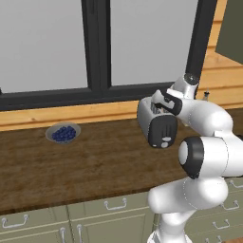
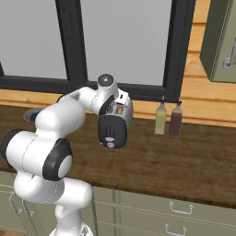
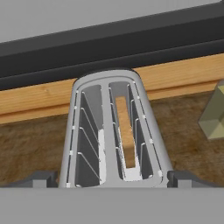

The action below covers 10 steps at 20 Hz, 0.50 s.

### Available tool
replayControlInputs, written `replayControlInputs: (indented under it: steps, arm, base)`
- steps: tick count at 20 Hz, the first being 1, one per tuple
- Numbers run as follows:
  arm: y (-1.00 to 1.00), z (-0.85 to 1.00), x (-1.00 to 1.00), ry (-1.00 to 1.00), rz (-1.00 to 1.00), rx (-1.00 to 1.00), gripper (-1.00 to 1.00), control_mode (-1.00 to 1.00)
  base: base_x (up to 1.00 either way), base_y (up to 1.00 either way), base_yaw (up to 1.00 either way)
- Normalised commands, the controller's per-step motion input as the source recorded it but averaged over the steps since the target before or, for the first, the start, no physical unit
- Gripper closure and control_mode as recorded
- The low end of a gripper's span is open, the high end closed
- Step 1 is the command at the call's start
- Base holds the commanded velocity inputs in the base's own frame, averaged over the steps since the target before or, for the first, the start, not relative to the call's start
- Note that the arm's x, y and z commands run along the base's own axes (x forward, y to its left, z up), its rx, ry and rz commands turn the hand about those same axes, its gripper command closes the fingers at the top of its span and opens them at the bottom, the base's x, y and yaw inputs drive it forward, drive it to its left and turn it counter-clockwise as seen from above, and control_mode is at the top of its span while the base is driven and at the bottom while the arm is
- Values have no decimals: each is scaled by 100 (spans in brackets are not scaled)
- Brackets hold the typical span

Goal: Start the toaster. Once the lever pops up, take the bread to the plate on the dining counter.

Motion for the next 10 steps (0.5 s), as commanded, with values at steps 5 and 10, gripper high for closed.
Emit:
replayControlInputs:
  steps: [5,10]
  arm:
    - [0,0,0,0,0,0,-100,-100]
    - [0,0,0,0,0,0,-100,-100]
  base:
    - [0,0,0]
    - [0,0,0]
